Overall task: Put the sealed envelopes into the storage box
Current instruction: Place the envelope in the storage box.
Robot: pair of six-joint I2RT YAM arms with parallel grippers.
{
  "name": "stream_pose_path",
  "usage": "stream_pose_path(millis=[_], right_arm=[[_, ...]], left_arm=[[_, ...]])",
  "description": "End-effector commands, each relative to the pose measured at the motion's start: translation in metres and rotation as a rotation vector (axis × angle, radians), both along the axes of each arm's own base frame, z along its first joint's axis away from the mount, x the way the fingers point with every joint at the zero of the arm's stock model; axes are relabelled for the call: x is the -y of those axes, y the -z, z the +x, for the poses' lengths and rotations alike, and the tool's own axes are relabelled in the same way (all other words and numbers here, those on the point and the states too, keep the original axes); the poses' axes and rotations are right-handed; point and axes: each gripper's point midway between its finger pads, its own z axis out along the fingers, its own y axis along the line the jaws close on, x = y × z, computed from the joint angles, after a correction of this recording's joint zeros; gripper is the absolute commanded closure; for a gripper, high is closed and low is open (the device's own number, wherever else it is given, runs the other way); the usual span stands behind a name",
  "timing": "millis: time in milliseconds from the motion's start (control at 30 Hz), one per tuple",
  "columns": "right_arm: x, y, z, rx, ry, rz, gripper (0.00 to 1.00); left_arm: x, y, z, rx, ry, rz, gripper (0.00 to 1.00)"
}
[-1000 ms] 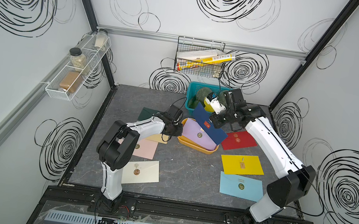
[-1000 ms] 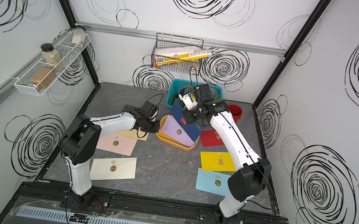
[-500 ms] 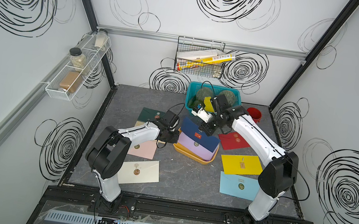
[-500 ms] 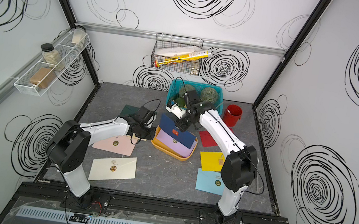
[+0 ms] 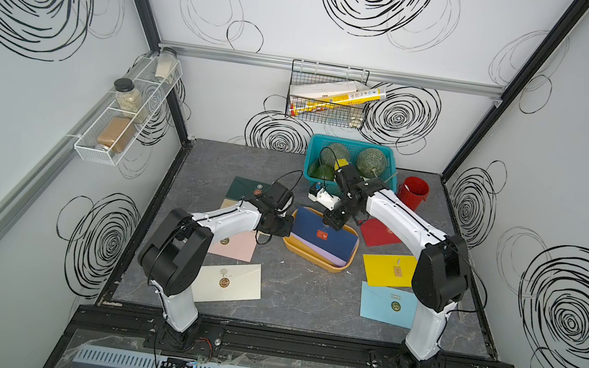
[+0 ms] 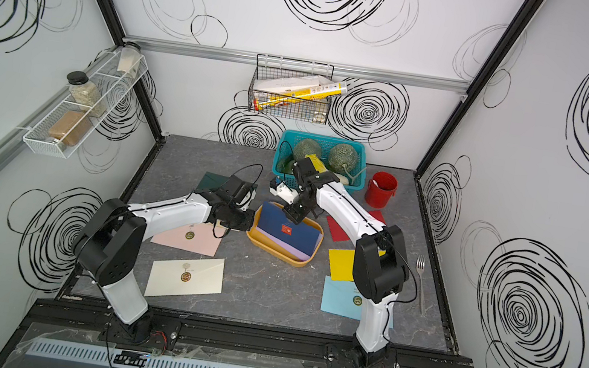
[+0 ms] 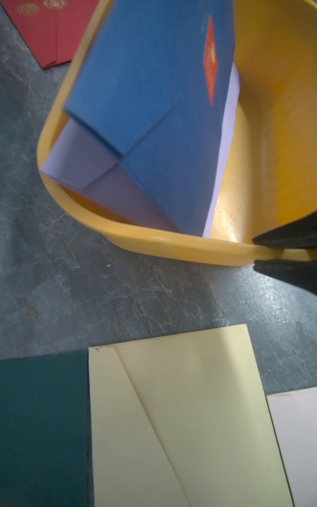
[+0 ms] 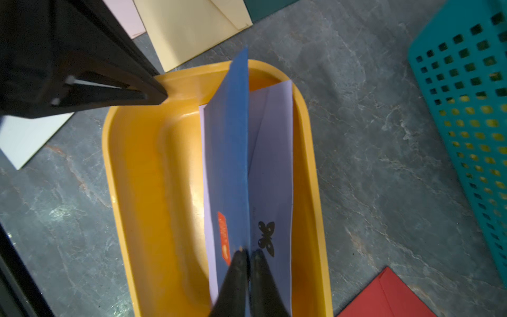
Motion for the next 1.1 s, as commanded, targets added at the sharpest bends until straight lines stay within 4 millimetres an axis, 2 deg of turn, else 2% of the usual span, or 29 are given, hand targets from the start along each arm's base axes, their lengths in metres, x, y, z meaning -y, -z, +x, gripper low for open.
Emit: stream_pose_path(millis=[0,67,133,167,200,233,267,300,367,467,500,533,567,667,700,767,833,900,967,1067], right_arm=[[0.004,-0.002,0.023,0.068,0.070,-0.017,0.67],[0.003,-0.036,0.039,0.141,0.125,0.027,0.59],[0.003,-0.089,0.055,0.245,0.195,0.107,0.50],[0.011,-0.119,0.065,0.318,0.272,0.145,0.45],[0.023,-0.145,0.074,0.378,0.362,0.185,0.33],[0.038,-0.160,0.081,0.413,0.452,0.214,0.22],[0.059,-0.171,0.088,0.432,0.556,0.254,0.07],[0.076,-0.171,0.091,0.418,0.632,0.278,0.00],[0.118,-0.155,0.095,0.365,0.807,0.314,0.00],[0.157,-0.106,0.078,0.272,0.981,0.281,0.00],[0.165,-0.094,0.069,0.253,1.020,0.268,0.00],[0.170,-0.082,0.060,0.227,1.054,0.267,0.00],[0.174,-0.069,0.048,0.200,1.082,0.260,0.00],[0.178,-0.035,0.013,0.077,1.178,0.260,0.00],[0.178,-0.026,0.002,0.039,1.196,0.257,0.00],[0.181,-0.006,-0.027,-0.066,1.285,0.241,0.00],[0.181,0.011,-0.055,-0.155,1.328,0.227,0.00],[0.177,0.025,-0.087,-0.228,1.341,0.166,0.00],[0.168,0.037,-0.121,-0.278,1.317,0.057,0.00],[0.162,0.061,-0.158,-0.373,1.312,-0.058,0.00]], left_arm=[[0.004,-0.015,0.001,0.029,-0.024,-0.044,0.96],[0.001,-0.016,0.006,0.033,-0.071,-0.048,1.00],[-0.001,-0.017,0.015,0.037,-0.132,-0.052,1.00],[-0.001,-0.018,0.021,0.042,-0.163,-0.063,1.00],[-0.003,-0.017,0.028,0.045,-0.205,-0.061,1.00],[-0.004,-0.017,0.034,0.049,-0.234,-0.060,1.00],[-0.004,-0.018,0.042,0.054,-0.259,-0.069,1.00],[-0.004,-0.017,0.049,0.054,-0.283,-0.075,1.00],[-0.002,-0.018,0.064,0.061,-0.308,-0.094,1.00],[0.004,-0.019,0.081,0.063,-0.291,-0.084,0.99],[0.005,-0.019,0.084,0.059,-0.284,-0.076,0.94],[0.005,-0.021,0.087,0.058,-0.282,-0.074,0.87],[0.007,-0.022,0.086,0.052,-0.271,-0.078,0.74],[0.008,-0.037,0.066,0.071,-0.217,-0.044,0.30],[0.006,-0.046,0.058,0.092,-0.207,-0.015,0.19],[0.006,-0.072,0.037,0.157,-0.182,0.028,0.05],[0.009,-0.096,0.018,0.207,-0.165,0.032,0.03],[0.018,-0.106,-0.003,0.221,-0.135,0.032,0.01],[0.019,-0.104,-0.022,0.203,-0.123,0.064,0.01],[0.012,-0.094,-0.032,0.178,-0.119,0.084,0.01]])
